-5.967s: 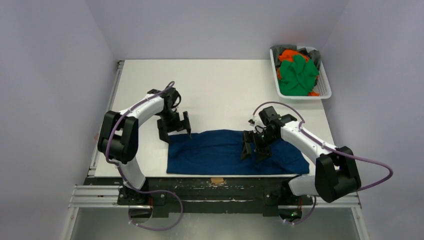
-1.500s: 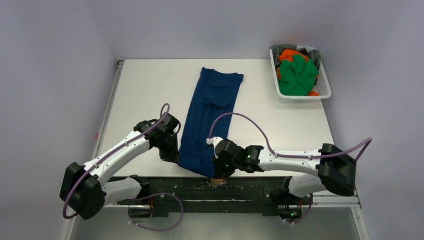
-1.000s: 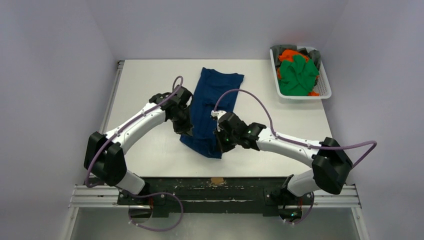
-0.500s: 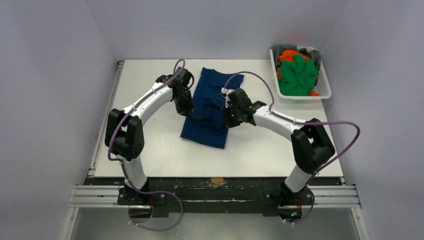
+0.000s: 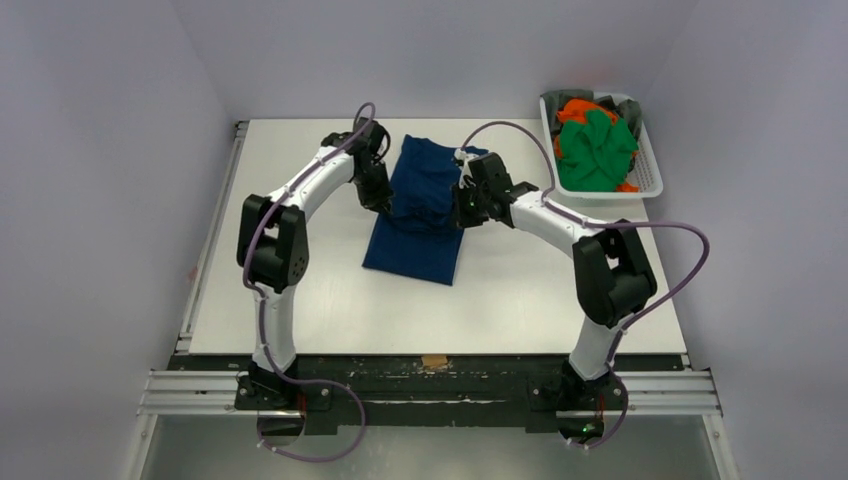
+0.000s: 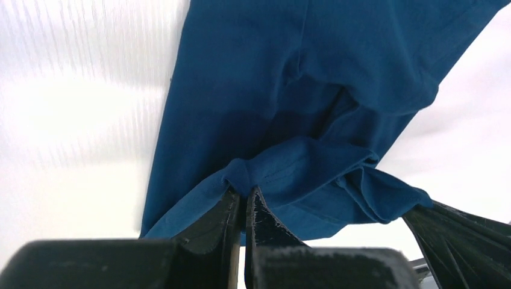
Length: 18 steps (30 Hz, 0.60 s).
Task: Fold and stack the t-shirts
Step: Fold the folded rectangular tshirt in 1/3 of the way
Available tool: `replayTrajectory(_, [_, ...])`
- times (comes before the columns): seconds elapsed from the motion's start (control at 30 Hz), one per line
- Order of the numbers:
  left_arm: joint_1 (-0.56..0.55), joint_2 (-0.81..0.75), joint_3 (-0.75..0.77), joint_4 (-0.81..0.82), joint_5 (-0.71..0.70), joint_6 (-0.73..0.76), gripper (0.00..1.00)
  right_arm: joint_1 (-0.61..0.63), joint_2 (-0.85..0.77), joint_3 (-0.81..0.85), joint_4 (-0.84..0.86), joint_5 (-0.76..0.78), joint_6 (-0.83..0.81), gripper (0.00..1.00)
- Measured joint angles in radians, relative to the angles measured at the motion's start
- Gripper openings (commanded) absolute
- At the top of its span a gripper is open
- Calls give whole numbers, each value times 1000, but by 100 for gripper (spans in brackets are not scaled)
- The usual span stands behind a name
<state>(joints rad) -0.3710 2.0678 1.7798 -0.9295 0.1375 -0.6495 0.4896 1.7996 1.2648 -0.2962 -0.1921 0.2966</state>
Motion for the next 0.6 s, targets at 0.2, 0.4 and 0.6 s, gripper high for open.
replayTrajectory(0.2, [30,90,95,-13,32,26,9,-26,36,26,1,-13,2,0])
replayTrajectory(0.4, [42,157,174,-28,48,50,56,-54,137,96,-8,-10,10,48])
replayTrajectory(0.6, [73,151,186,-21,69,68,100,-80,133,127,-4,23,23,72])
